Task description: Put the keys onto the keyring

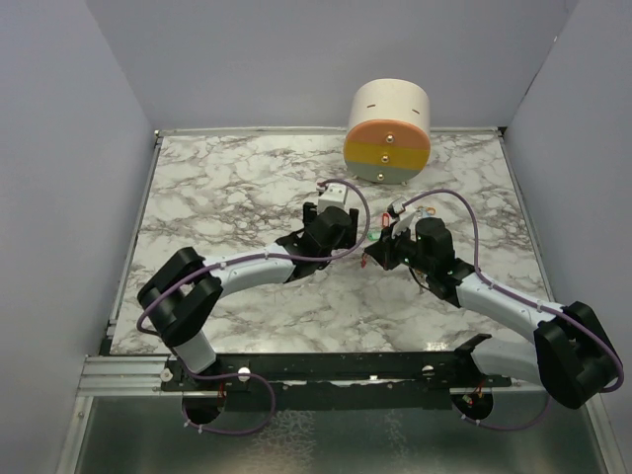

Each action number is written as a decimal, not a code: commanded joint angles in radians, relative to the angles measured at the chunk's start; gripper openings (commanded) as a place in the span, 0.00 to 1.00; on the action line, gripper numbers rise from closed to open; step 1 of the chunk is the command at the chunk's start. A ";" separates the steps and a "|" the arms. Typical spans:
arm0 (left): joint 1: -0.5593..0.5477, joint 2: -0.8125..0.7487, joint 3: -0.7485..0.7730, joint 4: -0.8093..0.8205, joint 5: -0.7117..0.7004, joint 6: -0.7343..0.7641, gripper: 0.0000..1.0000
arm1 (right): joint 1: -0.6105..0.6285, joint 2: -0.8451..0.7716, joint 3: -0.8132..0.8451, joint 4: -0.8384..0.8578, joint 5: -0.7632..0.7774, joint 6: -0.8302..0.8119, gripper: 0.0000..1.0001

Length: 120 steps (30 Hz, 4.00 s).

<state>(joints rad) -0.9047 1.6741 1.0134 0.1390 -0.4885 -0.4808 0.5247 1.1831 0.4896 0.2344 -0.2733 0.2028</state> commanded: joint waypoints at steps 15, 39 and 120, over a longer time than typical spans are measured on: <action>0.024 -0.207 -0.125 -0.008 -0.166 -0.018 0.99 | 0.007 0.077 0.076 0.037 0.140 0.032 0.01; 0.056 -0.254 -0.177 0.024 -0.115 -0.001 0.99 | 0.004 0.672 0.535 0.164 0.332 0.037 0.06; 0.079 -0.164 -0.157 0.002 -0.110 -0.014 0.99 | -0.020 0.478 0.327 -0.166 0.682 0.263 0.01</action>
<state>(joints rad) -0.8310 1.4937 0.8402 0.1402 -0.6102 -0.4881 0.5091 1.6890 0.8272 0.0471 0.3824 0.4656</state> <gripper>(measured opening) 0.991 0.032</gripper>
